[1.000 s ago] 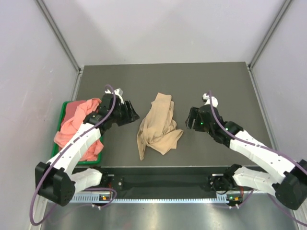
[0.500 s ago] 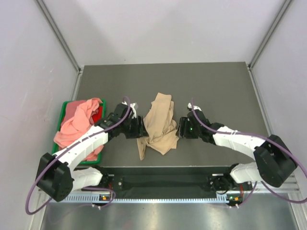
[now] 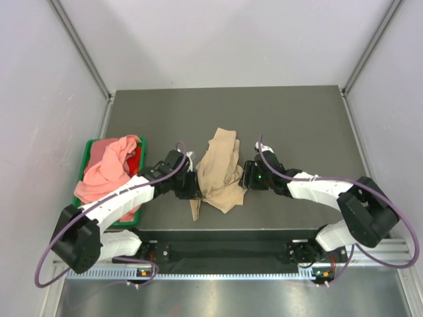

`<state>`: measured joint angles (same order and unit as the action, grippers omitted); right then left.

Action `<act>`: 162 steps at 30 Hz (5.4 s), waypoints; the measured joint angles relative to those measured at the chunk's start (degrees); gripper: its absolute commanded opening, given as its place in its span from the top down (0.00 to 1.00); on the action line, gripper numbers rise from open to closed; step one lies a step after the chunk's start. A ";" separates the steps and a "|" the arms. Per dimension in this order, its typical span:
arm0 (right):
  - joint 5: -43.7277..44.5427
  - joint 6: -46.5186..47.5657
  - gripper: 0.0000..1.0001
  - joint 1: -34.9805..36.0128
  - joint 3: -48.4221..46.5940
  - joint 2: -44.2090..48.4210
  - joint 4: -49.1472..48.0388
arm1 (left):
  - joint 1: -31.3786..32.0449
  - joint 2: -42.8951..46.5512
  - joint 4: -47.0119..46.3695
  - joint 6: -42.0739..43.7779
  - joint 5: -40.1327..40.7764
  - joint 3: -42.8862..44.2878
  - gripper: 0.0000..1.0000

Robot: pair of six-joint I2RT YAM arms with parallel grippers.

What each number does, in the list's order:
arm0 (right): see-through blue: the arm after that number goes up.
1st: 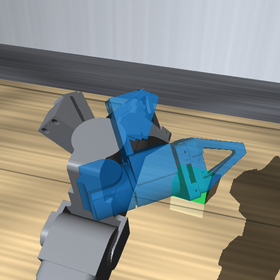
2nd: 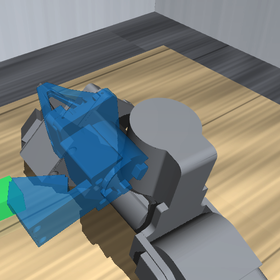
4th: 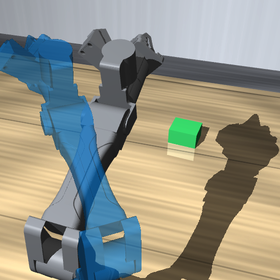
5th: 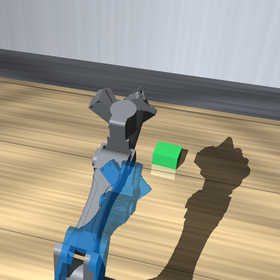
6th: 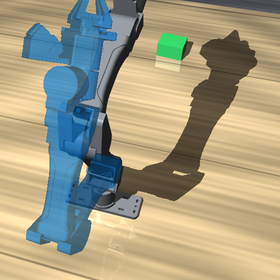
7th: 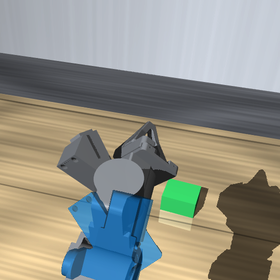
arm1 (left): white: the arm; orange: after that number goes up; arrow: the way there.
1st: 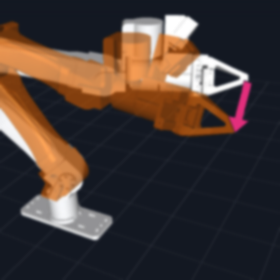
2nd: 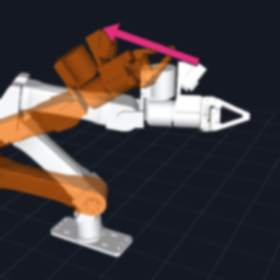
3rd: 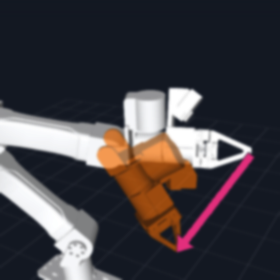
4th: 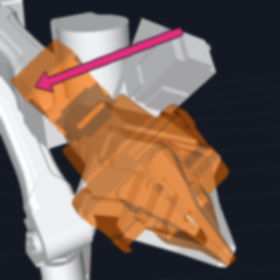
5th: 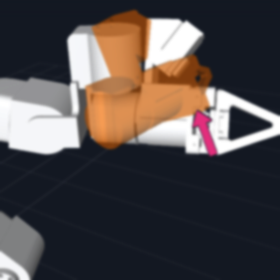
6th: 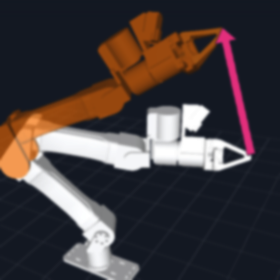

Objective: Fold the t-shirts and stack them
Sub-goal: Flatten the tshirt out

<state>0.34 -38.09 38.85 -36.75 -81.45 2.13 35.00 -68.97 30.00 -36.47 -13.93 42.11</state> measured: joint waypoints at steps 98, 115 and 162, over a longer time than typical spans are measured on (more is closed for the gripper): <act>18.03 11.45 1.00 -34.95 -31.69 2.38 21.75 | -20.24 -19.89 -0.17 -6.93 -11.32 26.47 1.00; 0.50 12.48 1.00 -43.47 -57.42 -20.20 21.57 | -22.93 -32.35 -1.66 -5.88 -9.25 34.34 1.00; -8.68 11.08 1.00 -40.15 -79.60 -44.92 23.71 | 9.94 -29.27 8.92 34.23 17.81 27.56 0.52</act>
<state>-8.34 -27.00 -1.30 -116.36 -126.37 25.85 44.95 -98.24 38.92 -2.24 3.88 69.67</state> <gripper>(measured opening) 0.006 0.480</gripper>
